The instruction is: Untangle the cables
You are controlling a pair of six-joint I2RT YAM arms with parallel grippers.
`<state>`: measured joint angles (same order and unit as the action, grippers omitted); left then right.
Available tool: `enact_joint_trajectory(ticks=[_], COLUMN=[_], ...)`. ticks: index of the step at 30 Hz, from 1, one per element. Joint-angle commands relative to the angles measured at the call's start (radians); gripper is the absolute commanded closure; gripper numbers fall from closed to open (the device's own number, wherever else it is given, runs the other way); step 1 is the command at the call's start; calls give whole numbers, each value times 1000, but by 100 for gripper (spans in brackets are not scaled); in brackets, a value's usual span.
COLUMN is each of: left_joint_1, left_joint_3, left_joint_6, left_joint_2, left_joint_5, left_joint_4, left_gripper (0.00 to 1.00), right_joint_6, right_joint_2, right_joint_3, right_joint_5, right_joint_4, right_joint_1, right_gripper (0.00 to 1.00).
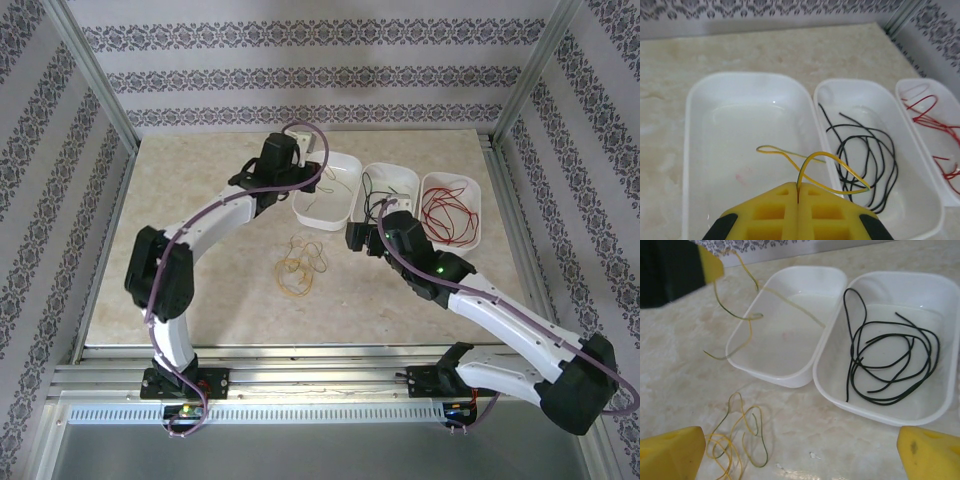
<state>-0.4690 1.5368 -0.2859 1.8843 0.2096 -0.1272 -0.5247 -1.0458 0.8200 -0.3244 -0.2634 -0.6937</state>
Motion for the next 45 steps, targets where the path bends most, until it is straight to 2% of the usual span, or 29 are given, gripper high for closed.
enact_joint_trajectory(ticks=[1, 10, 12, 19, 20, 21, 22, 24, 29, 31, 37, 38, 39, 45], left_joint_1=[8, 9, 9, 10, 12, 12, 12, 11, 12, 13, 15, 16, 18, 39], left_joint_3=[66, 215, 250, 396, 409, 422, 429, 428, 349, 301, 76, 36, -16, -313], left_joint_6=[34, 39, 38, 81, 83, 85, 86, 80, 67, 62, 24, 15, 1, -106], left_joint_2=[57, 238, 276, 385, 394, 403, 405, 399, 313, 254, 38, 5, -35, -256], left_joint_5=[9, -8, -18, -82, -84, -79, -70, -59, -59, -66, -118, -127, -136, -173], left_joint_4=[-48, -77, -89, -195, -206, -215, -221, -219, -170, -147, -42, -27, -5, 89], left_gripper=[100, 100, 93, 80, 76, 68, 65, 63, 62, 57, 25, 17, 1, 1], right_joint_6=[-22, -41, -48, -52, -52, -51, -52, -50, -55, -58, -66, -66, -59, -54], right_joint_2=[21, 4, 5, 1, -1, -3, -5, -8, -10, -11, -26, -30, -39, -114], right_joint_3=[-14, -3, -4, 5, 6, 6, 4, 4, -1, -1, 4, 4, 5, 31], right_joint_5=[-31, -9, -14, 5, 6, 6, 7, 8, 10, 3, -19, -16, -3, 45], right_joint_4=[-36, -55, -55, -56, -56, -56, -55, -54, -53, -55, -65, -65, -57, -49], right_joint_1=[16, 33, 36, 48, 49, 49, 48, 51, 49, 50, 54, 54, 55, 44], right_gripper=[2, 2, 2, 2, 2, 2, 2, 2, 2, 2, 2, 2, 2, 2])
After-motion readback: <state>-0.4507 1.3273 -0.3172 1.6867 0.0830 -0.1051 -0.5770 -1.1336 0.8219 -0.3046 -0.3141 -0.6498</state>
